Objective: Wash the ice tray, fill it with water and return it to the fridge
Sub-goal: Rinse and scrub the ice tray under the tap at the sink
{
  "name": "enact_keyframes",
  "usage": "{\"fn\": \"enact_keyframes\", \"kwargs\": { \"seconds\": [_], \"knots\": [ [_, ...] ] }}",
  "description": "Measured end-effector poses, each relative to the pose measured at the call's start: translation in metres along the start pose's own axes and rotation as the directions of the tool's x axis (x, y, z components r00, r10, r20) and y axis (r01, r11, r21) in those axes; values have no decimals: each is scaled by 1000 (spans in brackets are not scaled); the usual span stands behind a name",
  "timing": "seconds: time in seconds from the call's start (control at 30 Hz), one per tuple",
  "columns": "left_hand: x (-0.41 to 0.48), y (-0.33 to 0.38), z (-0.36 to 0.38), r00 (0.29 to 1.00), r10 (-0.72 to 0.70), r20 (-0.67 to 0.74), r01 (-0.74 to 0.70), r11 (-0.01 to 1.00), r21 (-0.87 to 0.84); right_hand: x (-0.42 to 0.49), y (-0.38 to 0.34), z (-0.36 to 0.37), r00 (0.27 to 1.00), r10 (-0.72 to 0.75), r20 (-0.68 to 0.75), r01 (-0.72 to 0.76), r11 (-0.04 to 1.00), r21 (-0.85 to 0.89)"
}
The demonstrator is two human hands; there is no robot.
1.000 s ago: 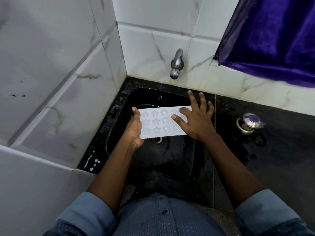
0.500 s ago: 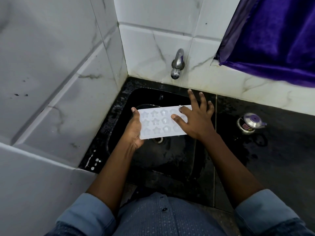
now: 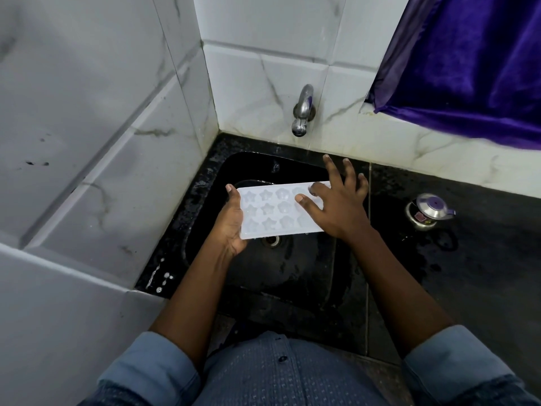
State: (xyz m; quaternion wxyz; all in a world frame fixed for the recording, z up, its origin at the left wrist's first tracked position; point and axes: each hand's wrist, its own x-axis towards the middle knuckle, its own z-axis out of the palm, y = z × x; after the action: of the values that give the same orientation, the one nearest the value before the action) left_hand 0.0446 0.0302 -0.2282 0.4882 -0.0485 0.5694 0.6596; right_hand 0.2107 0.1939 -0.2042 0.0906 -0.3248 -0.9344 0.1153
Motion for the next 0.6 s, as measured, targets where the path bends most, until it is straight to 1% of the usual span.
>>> {"fn": "enact_keyframes", "kwargs": {
  "seconds": [0.23,0.37,0.47,0.6],
  "knots": [
    [3,1,-4,1000,14,-5,-14,1000,7,0,0,-1,1000,-2,29,2,1000,12],
    [3,-1,-3,1000,0,-11,0,1000,-7,1,0,1,1000,-1,21,1,1000,8],
    [4,1,-5,1000,18,-3,-18,1000,0,-1,1,3,999,-5,37,4,1000,20],
    [3,0,-4,1000,27,-2,-27,1000,5,0,0,2,1000,2,21,-3,1000,28]
  ]
}}
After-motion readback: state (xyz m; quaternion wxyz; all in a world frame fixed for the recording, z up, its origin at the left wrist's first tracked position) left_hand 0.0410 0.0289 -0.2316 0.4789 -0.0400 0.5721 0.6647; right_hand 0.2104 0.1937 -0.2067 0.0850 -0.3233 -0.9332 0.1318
